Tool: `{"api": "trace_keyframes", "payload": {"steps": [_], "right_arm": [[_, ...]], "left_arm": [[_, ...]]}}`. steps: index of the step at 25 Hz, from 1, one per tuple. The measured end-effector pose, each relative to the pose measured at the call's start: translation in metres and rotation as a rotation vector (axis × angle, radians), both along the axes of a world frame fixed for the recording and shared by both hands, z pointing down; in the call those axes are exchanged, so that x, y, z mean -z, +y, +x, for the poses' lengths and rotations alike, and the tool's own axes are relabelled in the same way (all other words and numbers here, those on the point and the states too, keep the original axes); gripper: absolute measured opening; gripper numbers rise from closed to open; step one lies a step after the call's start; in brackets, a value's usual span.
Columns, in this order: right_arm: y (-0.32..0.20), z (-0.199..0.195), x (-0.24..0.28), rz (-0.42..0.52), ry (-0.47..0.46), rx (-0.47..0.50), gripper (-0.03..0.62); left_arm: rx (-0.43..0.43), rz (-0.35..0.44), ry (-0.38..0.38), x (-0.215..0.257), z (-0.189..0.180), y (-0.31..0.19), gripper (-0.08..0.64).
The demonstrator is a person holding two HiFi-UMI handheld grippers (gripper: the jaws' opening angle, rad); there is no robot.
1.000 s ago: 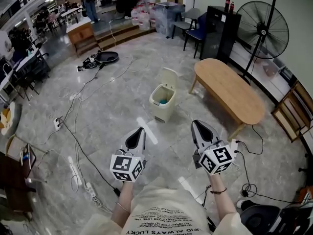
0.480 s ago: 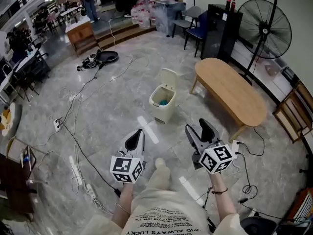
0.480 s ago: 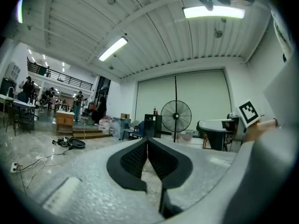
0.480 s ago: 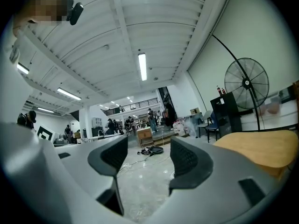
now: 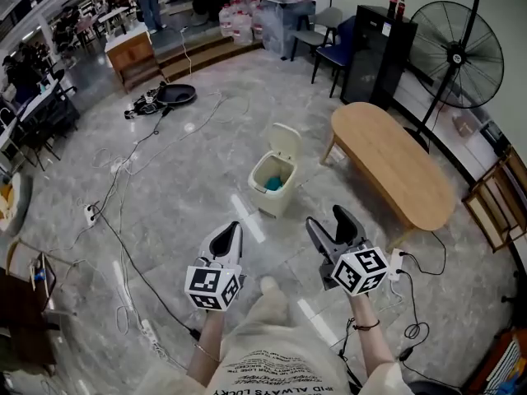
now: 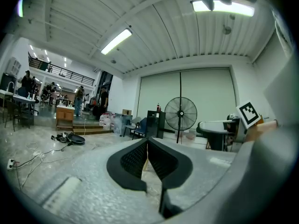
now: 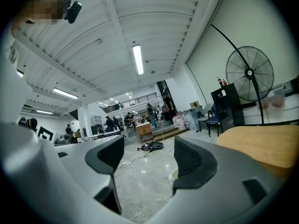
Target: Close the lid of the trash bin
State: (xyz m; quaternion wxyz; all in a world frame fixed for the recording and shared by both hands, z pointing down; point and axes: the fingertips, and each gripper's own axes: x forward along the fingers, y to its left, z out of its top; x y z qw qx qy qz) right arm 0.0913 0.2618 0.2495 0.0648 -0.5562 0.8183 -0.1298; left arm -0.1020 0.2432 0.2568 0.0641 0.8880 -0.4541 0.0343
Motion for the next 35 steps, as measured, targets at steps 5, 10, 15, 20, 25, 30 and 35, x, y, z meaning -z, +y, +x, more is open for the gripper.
{"api": "trace_keyframes", "payload": {"steps": [5, 10, 15, 20, 25, 30, 35], "right_arm": [[-0.054, 0.011, -0.004, -0.033, -0.031, 0.004, 0.318], [-0.106, 0.021, -0.004, -0.044, -0.023, -0.006, 0.318], [-0.148, 0.023, -0.006, -0.058, -0.015, -0.011, 0.318], [-0.178, 0.024, -0.005, -0.054, -0.012, -0.025, 0.318], [-0.199, 0.021, -0.006, -0.057, 0.011, -0.026, 0.318], [-0.220, 0.026, -0.011, -0.077, 0.031, -0.034, 0.318], [-0.250, 0.027, -0.026, -0.113, 0.059, -0.015, 0.318]], "left_arm": [[-0.010, -0.019, -0.004, -0.003, 0.012, -0.053, 0.023], [-0.010, -0.038, 0.004, -0.007, 0.018, -0.106, 0.023], [-0.027, -0.047, 0.008, -0.009, 0.024, -0.151, 0.023], [-0.051, -0.046, 0.019, -0.009, 0.026, -0.184, 0.023], [-0.065, -0.042, 0.028, -0.010, 0.026, -0.205, 0.023], [-0.070, -0.063, 0.028, -0.017, 0.027, -0.220, 0.023], [-0.037, -0.103, 0.037, -0.031, 0.023, -0.240, 0.024]]}}
